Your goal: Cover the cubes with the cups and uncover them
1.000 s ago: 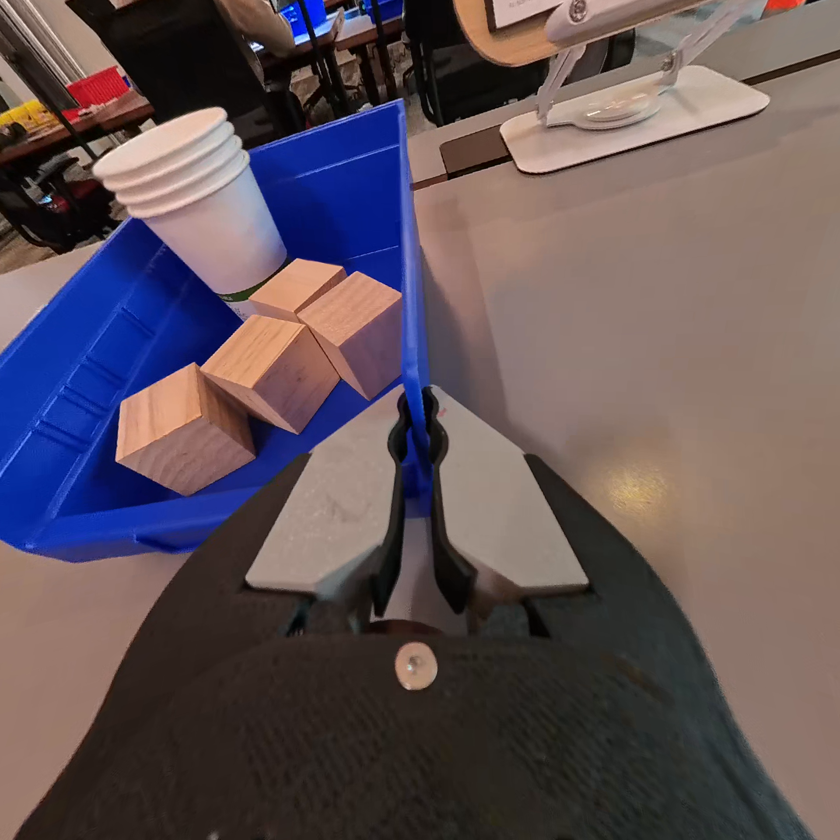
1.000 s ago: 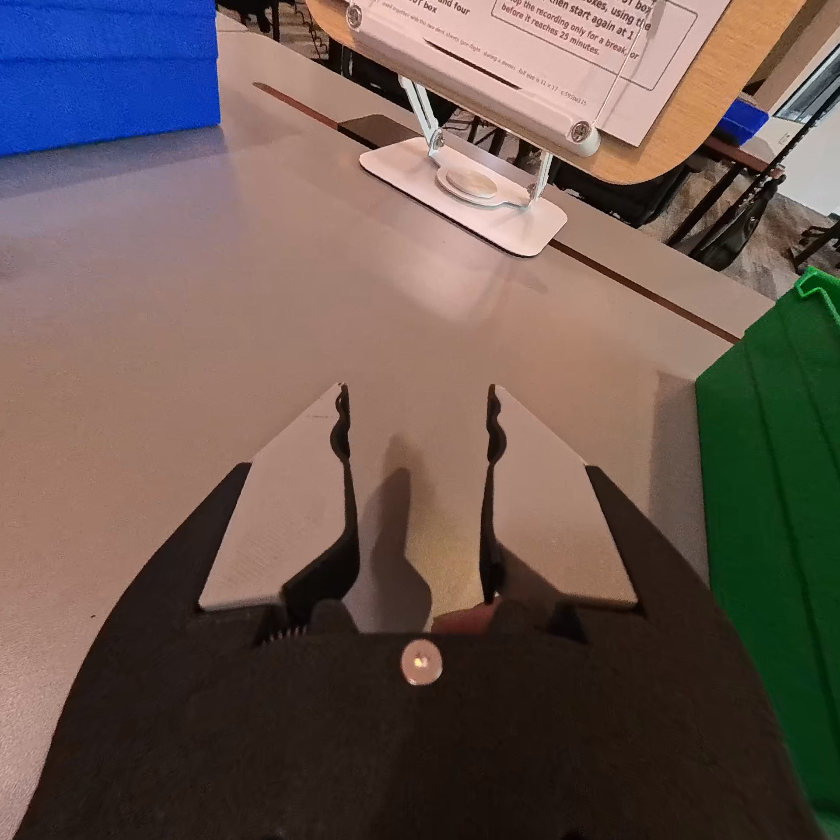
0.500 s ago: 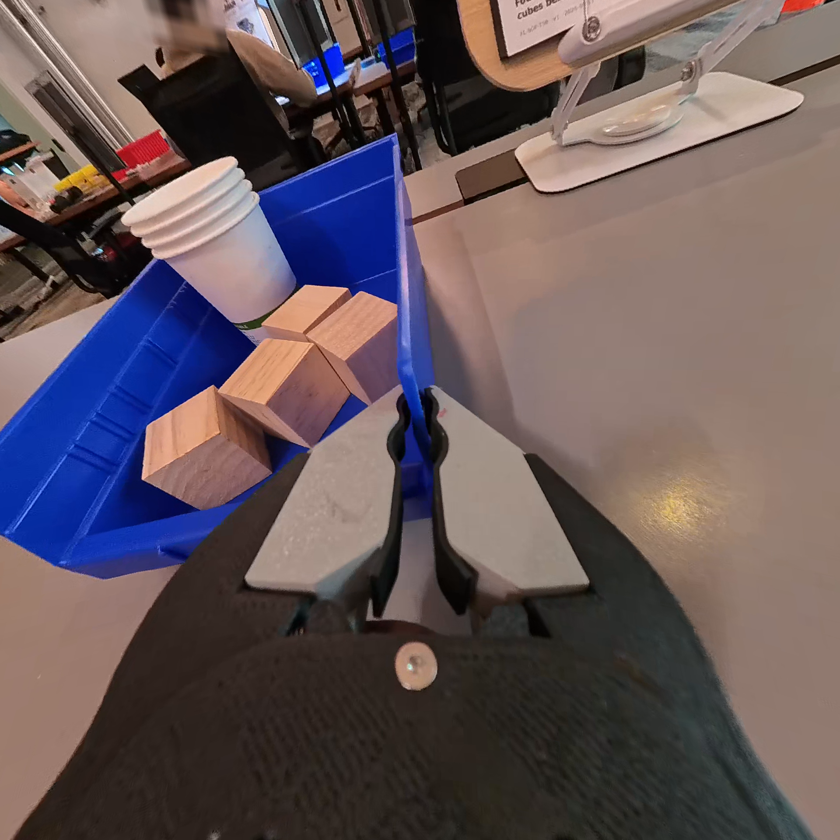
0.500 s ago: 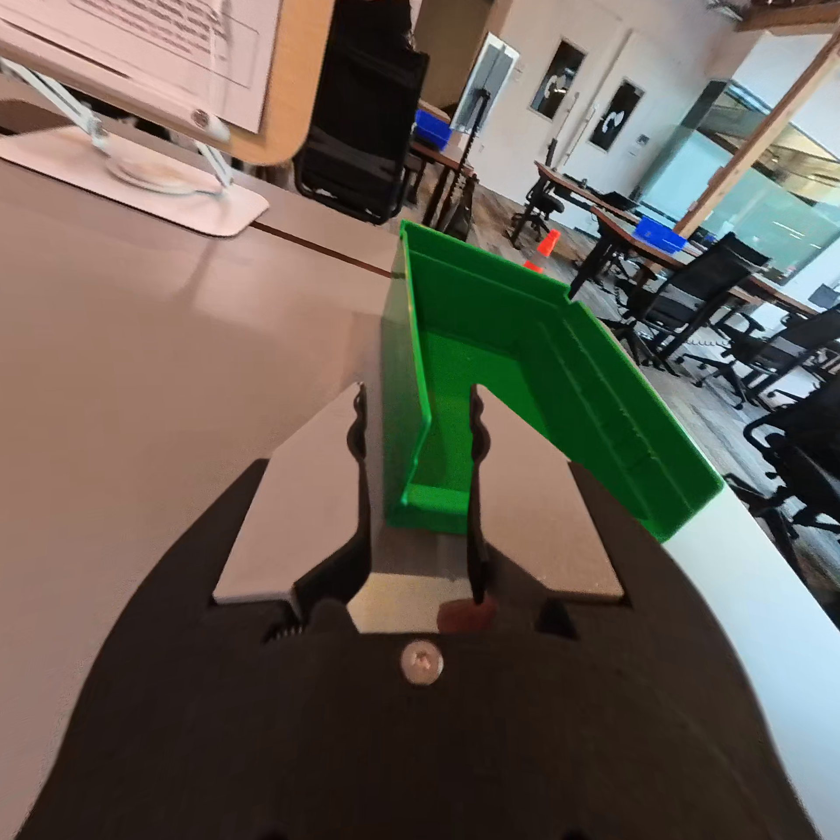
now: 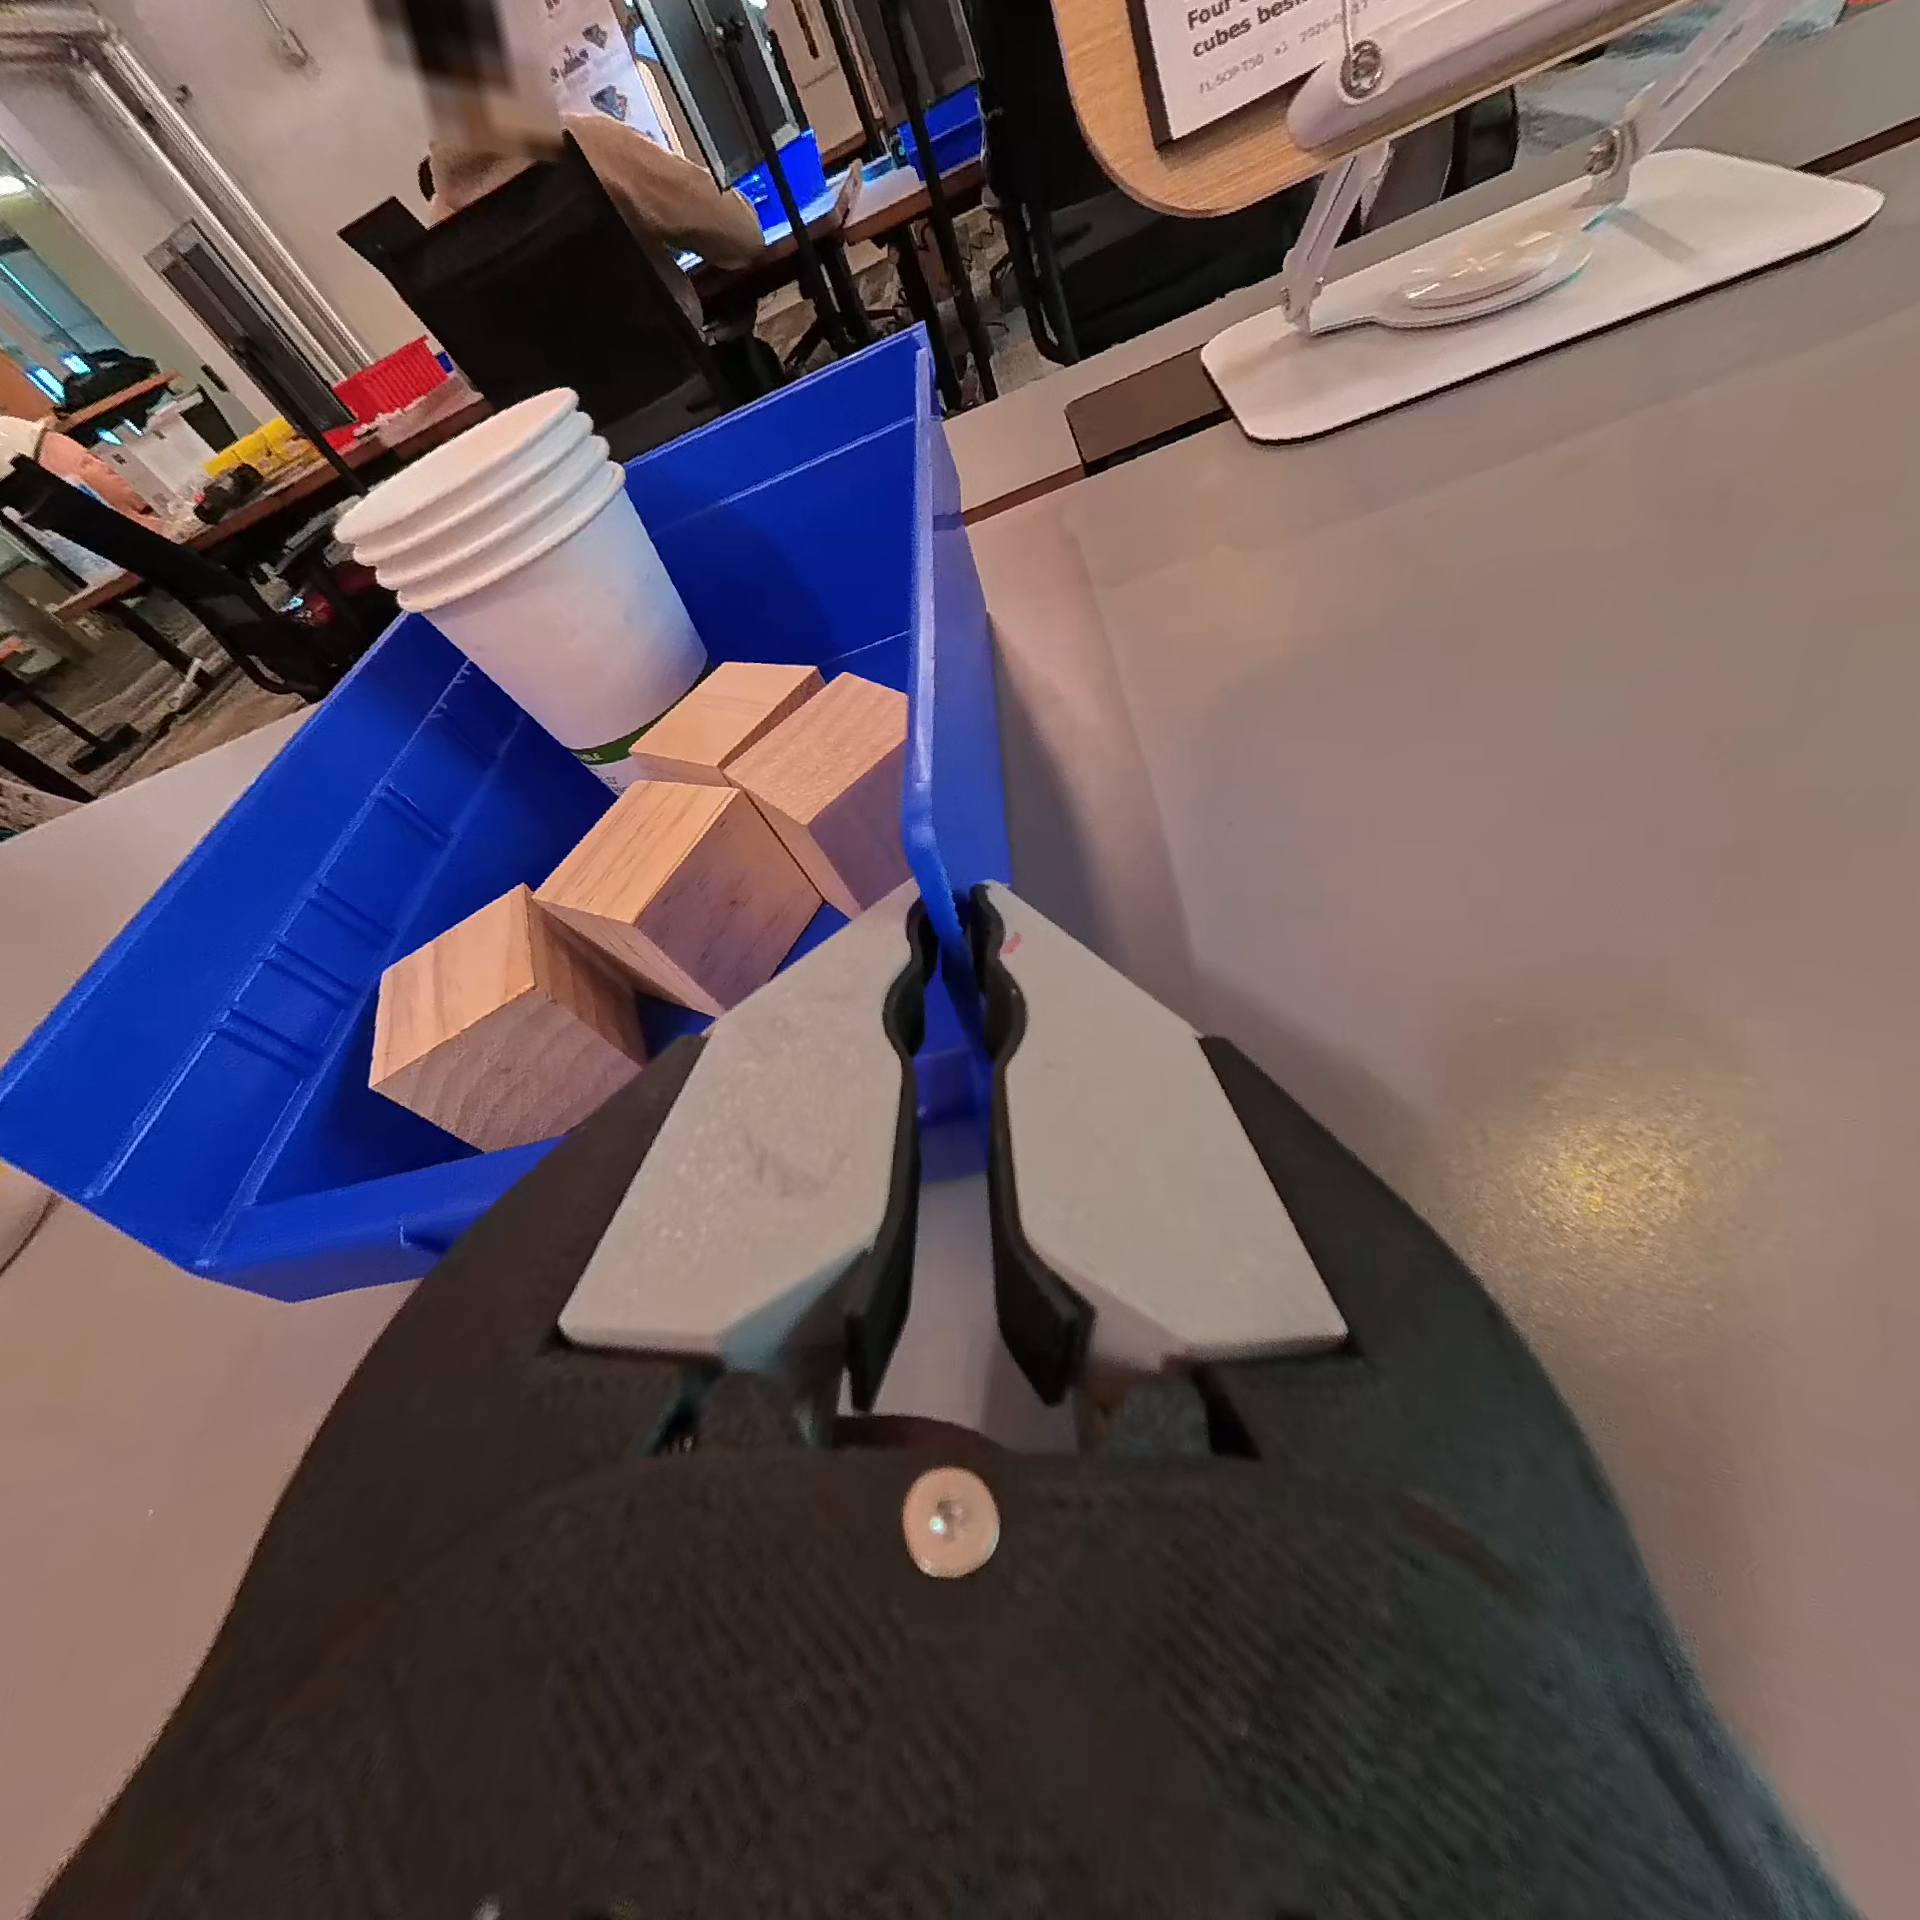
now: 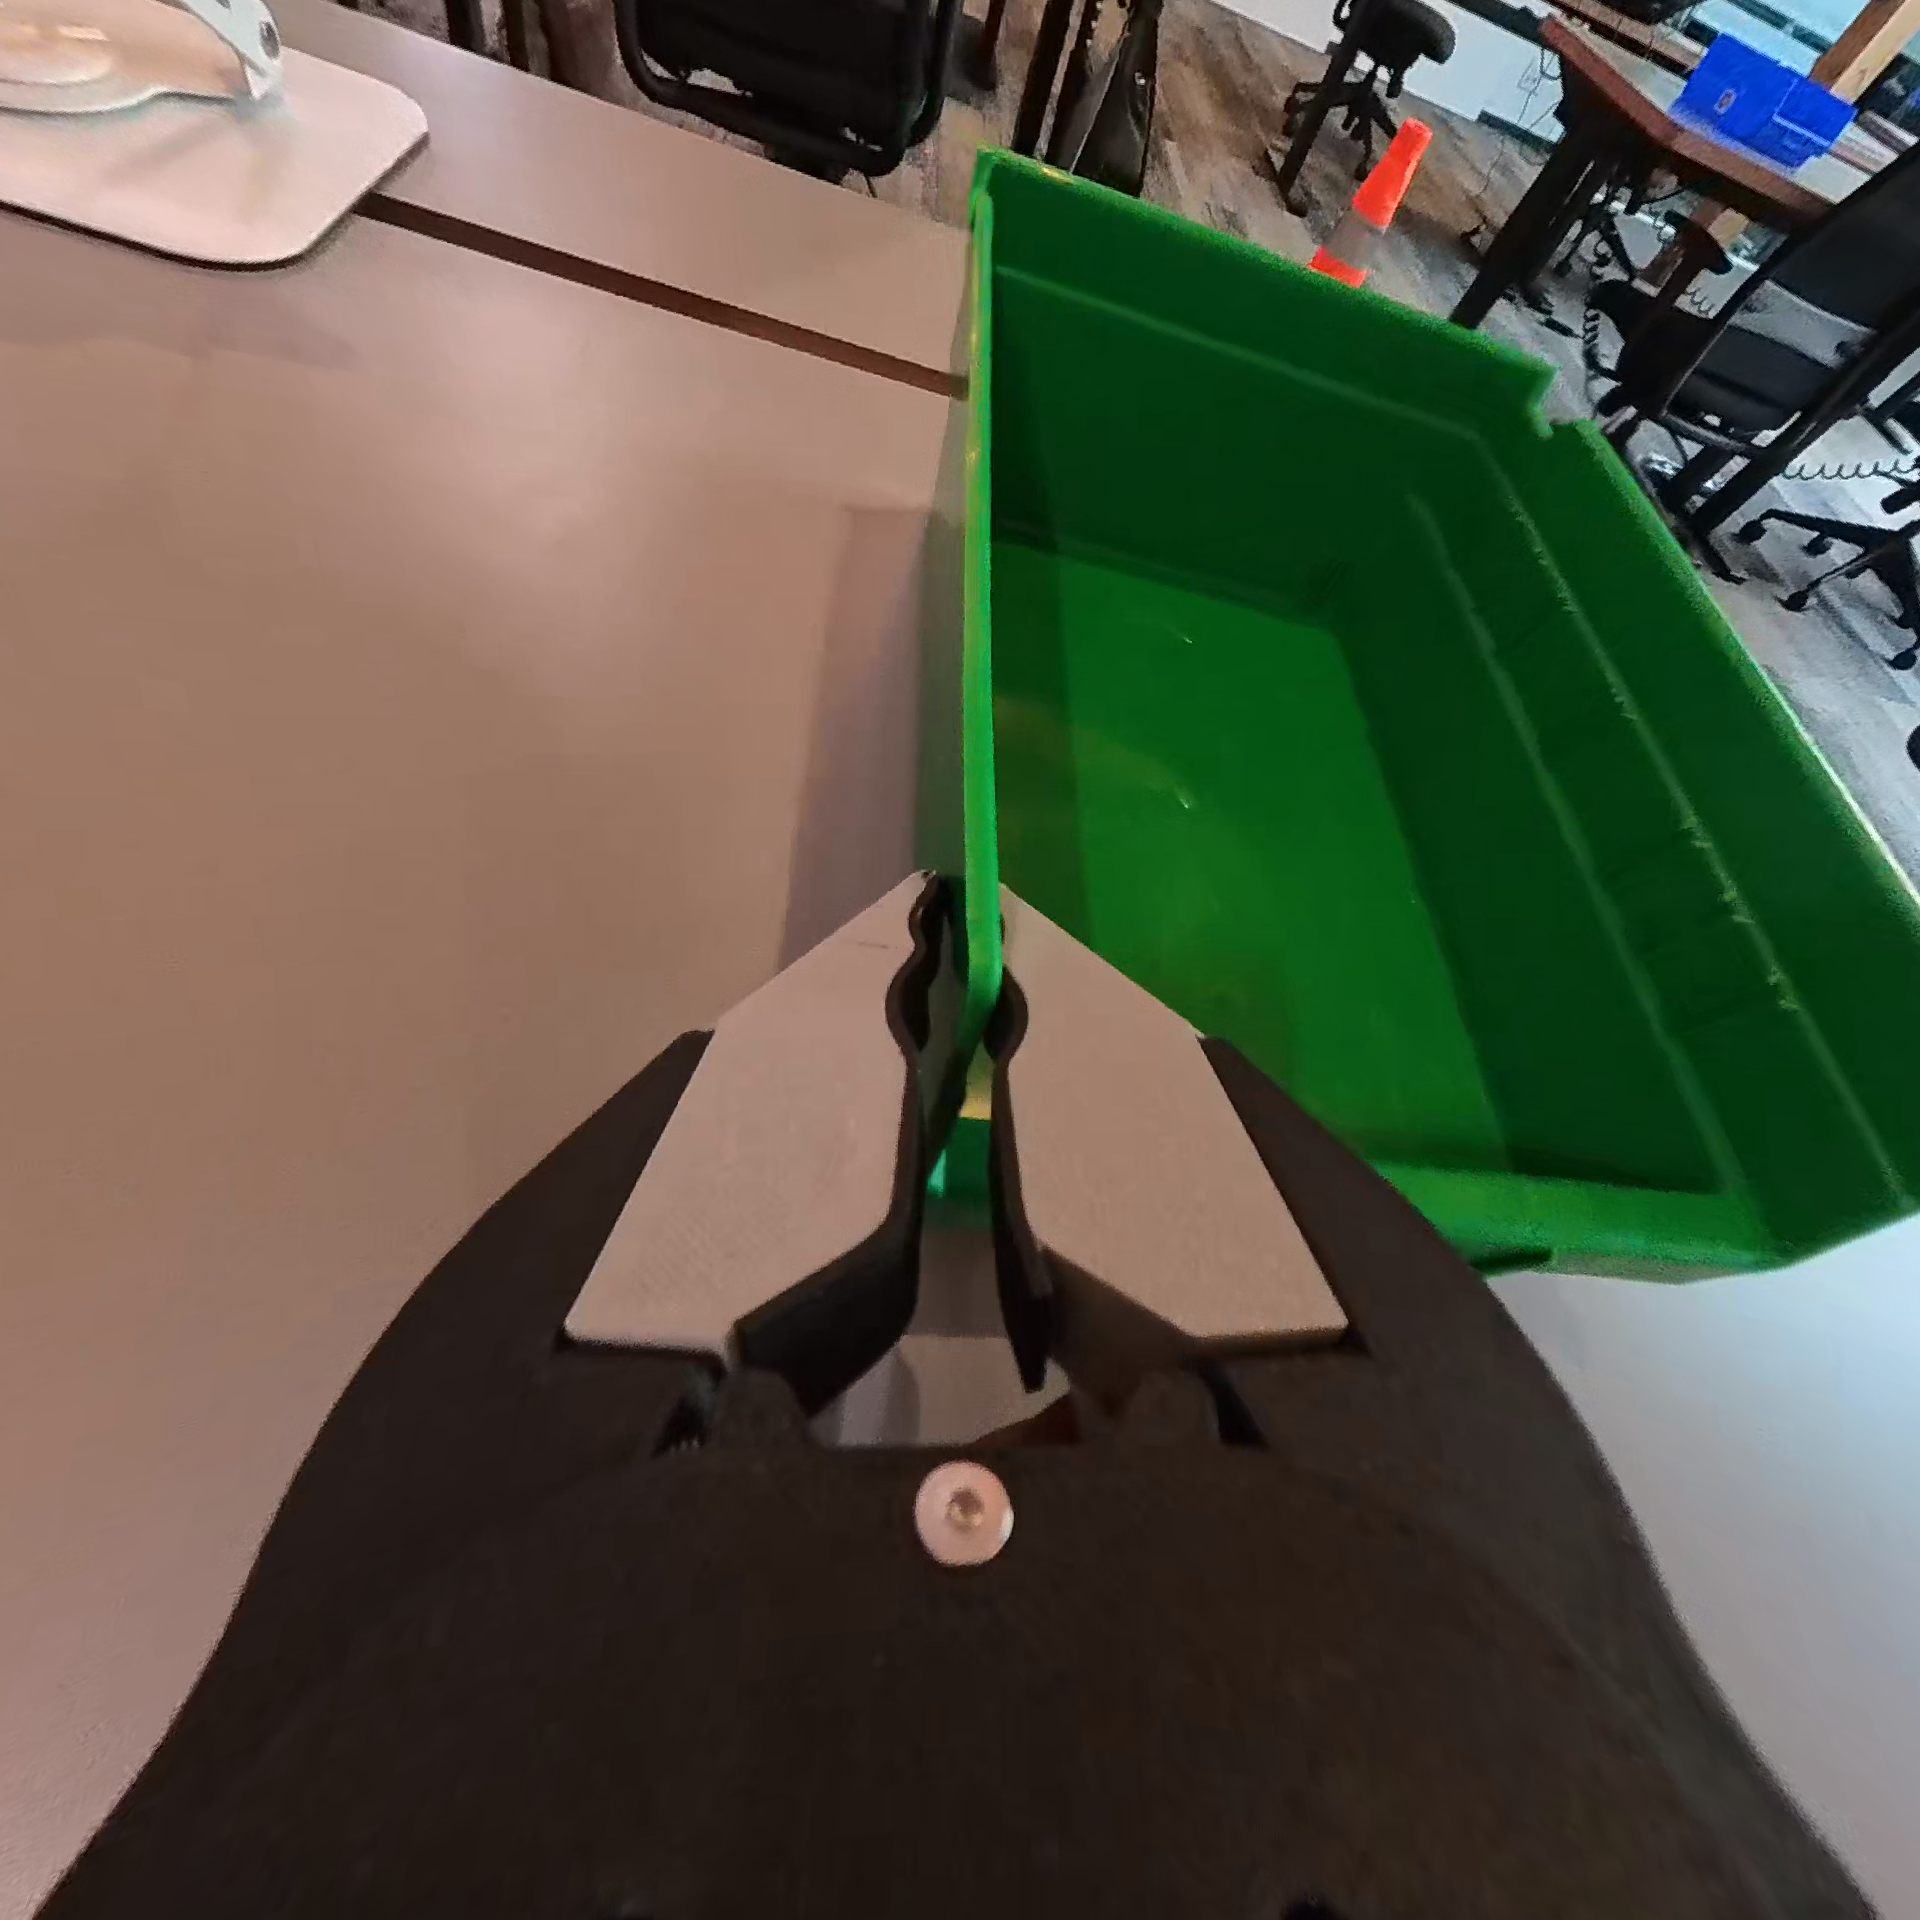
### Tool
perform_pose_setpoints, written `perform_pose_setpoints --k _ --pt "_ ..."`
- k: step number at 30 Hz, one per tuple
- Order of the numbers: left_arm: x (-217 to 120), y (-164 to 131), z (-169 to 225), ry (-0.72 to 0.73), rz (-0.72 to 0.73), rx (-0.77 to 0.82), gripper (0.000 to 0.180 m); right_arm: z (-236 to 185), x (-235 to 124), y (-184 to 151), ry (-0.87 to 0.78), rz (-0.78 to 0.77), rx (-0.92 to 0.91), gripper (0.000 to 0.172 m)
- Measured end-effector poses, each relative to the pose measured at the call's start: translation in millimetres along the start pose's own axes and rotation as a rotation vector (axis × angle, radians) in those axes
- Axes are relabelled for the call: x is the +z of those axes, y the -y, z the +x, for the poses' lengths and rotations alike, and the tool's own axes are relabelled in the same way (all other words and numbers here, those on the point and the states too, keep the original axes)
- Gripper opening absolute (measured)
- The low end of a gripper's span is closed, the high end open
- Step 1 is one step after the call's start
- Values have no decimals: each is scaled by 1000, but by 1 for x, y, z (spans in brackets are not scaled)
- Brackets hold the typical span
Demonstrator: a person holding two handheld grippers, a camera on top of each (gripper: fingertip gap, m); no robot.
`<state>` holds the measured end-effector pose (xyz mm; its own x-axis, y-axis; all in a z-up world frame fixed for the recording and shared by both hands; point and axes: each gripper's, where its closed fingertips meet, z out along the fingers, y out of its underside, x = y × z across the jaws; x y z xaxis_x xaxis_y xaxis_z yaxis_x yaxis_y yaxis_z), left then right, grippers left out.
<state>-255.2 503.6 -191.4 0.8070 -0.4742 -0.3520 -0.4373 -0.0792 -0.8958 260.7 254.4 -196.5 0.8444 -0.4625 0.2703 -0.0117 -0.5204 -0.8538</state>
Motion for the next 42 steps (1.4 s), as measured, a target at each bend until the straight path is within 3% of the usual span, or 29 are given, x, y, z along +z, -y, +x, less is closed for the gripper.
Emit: perform_pose_setpoints --k 3,7,10,11,13,15,17,21,24,28,31,36,42 --pt "-1 0 0 -7 4 -11 3 9 2 -1 -20 1 -10 4" --pt "-2 2 1 -17 19 -25 5 14 -25 7 -64 61 -57 29" --pt "-10 9 13 -122 55 -110 31 -8 -74 50 -54 262 -118 18" --pt "-15 10 18 -164 42 -117 41 -24 -87 63 -4 313 -140 12" --pt "-33 21 13 -185 79 -113 47 -66 -100 71 166 308 -212 17" --pt "-50 40 -9 -185 154 -123 39 -118 -104 57 433 190 -284 32" --pt "-53 50 -34 -228 121 -135 41 -171 -111 42 734 102 -315 40" --pt "-21 44 -91 -193 -102 -78 62 -227 -95 41 1020 96 -262 40" --pt "5 31 -101 -284 -262 -52 60 -247 -76 37 1133 50 -154 48" --pt "43 4 -118 -289 -436 115 56 -255 -83 21 1317 -78 -45 65" --pt "63 -12 -112 -365 -545 104 59 -247 -84 25 1323 -43 21 62" --pt "80 -17 -102 -406 -570 127 60 -239 -85 42 1286 83 54 58" --pt "84 -28 -82 -498 -621 128 54 -252 -80 29 1272 33 2 57"
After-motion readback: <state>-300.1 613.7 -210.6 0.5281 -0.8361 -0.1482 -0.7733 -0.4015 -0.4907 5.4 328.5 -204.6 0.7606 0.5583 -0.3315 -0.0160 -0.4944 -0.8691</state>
